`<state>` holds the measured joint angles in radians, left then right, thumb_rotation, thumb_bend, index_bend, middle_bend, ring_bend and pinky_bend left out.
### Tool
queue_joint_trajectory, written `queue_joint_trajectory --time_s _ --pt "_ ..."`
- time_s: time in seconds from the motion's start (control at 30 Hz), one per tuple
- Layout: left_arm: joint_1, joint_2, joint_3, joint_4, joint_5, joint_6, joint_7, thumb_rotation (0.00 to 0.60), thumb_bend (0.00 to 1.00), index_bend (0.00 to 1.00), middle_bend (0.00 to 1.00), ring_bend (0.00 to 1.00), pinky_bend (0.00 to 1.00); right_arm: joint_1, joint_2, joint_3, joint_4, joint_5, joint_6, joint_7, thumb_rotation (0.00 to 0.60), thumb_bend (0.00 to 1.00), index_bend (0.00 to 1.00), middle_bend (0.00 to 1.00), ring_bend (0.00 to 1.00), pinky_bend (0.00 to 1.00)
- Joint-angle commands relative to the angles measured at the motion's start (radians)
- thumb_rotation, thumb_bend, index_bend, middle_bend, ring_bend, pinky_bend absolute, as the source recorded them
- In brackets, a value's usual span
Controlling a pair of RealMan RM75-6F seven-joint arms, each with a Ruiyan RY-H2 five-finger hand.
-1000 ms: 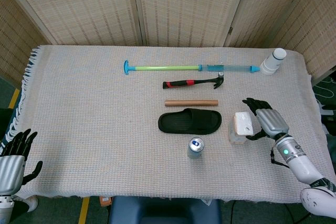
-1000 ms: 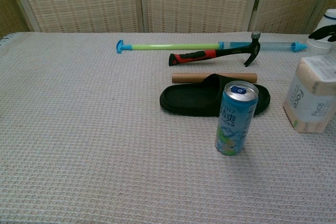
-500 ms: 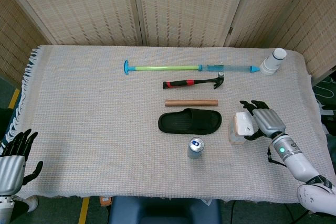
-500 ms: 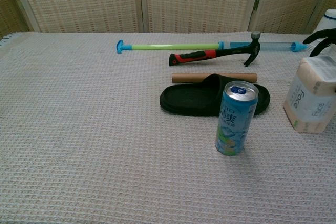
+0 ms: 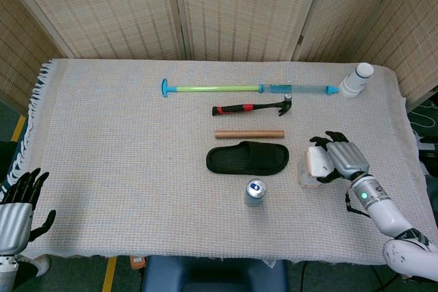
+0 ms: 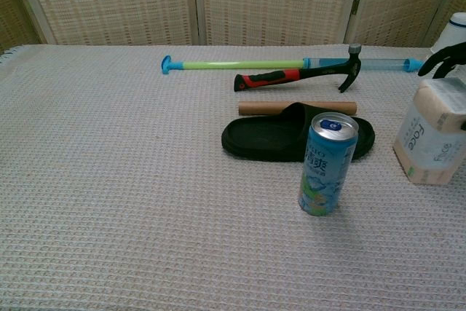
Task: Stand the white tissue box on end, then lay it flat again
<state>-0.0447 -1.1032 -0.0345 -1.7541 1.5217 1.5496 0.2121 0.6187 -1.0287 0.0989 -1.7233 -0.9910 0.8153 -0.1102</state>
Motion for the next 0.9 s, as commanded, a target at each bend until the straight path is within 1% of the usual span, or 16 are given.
queue_joint_trajectory --time_s 0.03,0.1,0.37,0.53,0.6,0.63,0.73,0.8,0.83,0.9 --pt "0.0 0.0 0.001 0.0 0.002 0.001 -0.001 0.6 0.34 0.09 0.0 0.0 0.15 -0.001 0.0 -0.001 -0.001 0.002 0.003 -0.004 0.6 0.06 0.28 0.27 0.07 0.0" --pt "0.001 0.001 0.001 0.0 0.003 0.001 -0.002 0.6 0.34 0.09 0.0 0.0 0.15 -0.003 -0.001 0.0 -0.002 0.005 0.008 -0.006 0.6 0.07 0.32 0.29 0.09 0.0" --pt "0.0 -0.001 0.001 0.001 0.002 -0.001 0.0 0.6 0.34 0.09 0.0 0.0 0.15 -0.009 -0.001 -0.001 0.0 0.024 0.03 -0.027 0.6 0.09 0.35 0.32 0.11 0.0" --pt "0.0 -0.002 0.0 0.001 0.0 -0.002 0.001 0.6 0.34 0.09 0.0 0.0 0.15 -0.014 -0.005 0.0 0.006 0.024 0.045 -0.033 0.6 0.11 0.39 0.37 0.15 0.0" --pt "0.0 -0.002 0.001 0.001 0.0 -0.002 0.004 0.6 0.34 0.09 0.0 0.0 0.15 -0.027 -0.021 0.009 0.018 -0.003 0.089 -0.026 0.6 0.15 0.47 0.43 0.22 0.0" --pt "0.0 -0.002 0.001 0.0 0.0 -0.003 0.005 0.6 0.34 0.09 0.0 0.0 0.15 -0.034 -0.028 0.011 0.025 -0.014 0.104 -0.02 0.6 0.17 0.49 0.45 0.24 0.0" --pt "0.0 -0.002 0.0 0.0 0.0 -0.002 0.004 0.6 0.34 0.09 0.0 0.0 0.15 -0.055 -0.037 0.019 0.039 -0.051 0.131 0.028 0.6 0.21 0.51 0.47 0.26 0.0" --pt "0.001 -0.001 0.001 -0.001 0.001 -0.001 0.002 0.6 0.34 0.09 0.0 0.0 0.15 -0.074 -0.04 0.03 0.052 -0.097 0.146 0.105 0.6 0.21 0.51 0.49 0.28 0.0" --pt "0.0 -0.001 0.0 -0.001 0.001 -0.001 0.002 0.6 0.34 0.09 0.0 0.0 0.15 -0.084 -0.042 0.036 0.06 -0.125 0.154 0.156 0.6 0.22 0.51 0.49 0.28 0.0" --pt "0.001 -0.001 0.001 -0.001 0.001 -0.002 0.004 0.6 0.34 0.09 0.0 0.0 0.15 -0.11 -0.054 0.048 0.099 -0.212 0.175 0.316 0.6 0.22 0.51 0.49 0.28 0.0"
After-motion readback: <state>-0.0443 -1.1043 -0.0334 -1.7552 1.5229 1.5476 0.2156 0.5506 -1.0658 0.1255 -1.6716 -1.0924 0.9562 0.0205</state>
